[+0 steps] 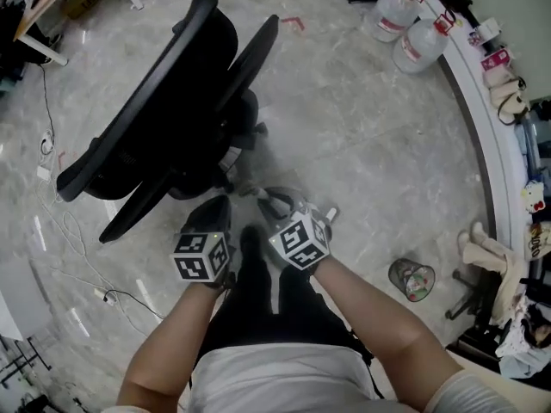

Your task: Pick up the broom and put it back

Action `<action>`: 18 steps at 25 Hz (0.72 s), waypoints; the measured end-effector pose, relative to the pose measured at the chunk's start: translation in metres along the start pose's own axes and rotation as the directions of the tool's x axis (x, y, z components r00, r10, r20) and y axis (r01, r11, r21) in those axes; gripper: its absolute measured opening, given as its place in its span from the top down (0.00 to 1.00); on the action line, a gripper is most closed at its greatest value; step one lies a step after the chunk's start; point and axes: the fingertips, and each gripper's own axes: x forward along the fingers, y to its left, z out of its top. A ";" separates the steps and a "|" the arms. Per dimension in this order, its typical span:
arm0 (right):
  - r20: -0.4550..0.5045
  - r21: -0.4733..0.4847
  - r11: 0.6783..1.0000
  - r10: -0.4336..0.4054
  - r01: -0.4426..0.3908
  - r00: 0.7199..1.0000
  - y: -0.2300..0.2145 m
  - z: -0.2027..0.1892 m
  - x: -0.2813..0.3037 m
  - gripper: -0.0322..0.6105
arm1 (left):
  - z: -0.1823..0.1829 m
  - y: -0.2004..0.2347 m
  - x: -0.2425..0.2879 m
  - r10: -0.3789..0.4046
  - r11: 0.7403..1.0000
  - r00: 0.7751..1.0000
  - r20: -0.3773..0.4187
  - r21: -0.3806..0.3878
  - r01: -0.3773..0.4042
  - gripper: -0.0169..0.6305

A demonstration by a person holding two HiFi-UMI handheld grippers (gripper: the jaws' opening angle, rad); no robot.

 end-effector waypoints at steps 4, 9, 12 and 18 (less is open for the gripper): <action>0.018 -0.006 1.000 0.007 -0.007 1.000 0.017 0.046 0.016 0.82 | 0.026 0.014 -0.038 0.033 0.999 0.998 0.046 -0.033 -0.031 0.97; 0.001 0.008 1.000 0.027 -0.027 1.000 0.039 0.077 0.063 0.81 | 0.035 0.049 -0.075 0.058 0.997 0.996 0.068 -0.061 -0.054 0.97; 0.015 0.033 0.999 0.019 -0.020 1.000 0.045 0.106 0.079 0.80 | 0.045 0.059 -0.092 0.064 0.996 0.995 0.082 -0.074 -0.058 0.97; 0.080 0.047 0.999 0.015 -0.019 0.997 0.049 0.144 0.065 0.80 | 0.064 0.057 -0.105 0.044 0.998 0.992 0.115 -0.048 -0.039 0.97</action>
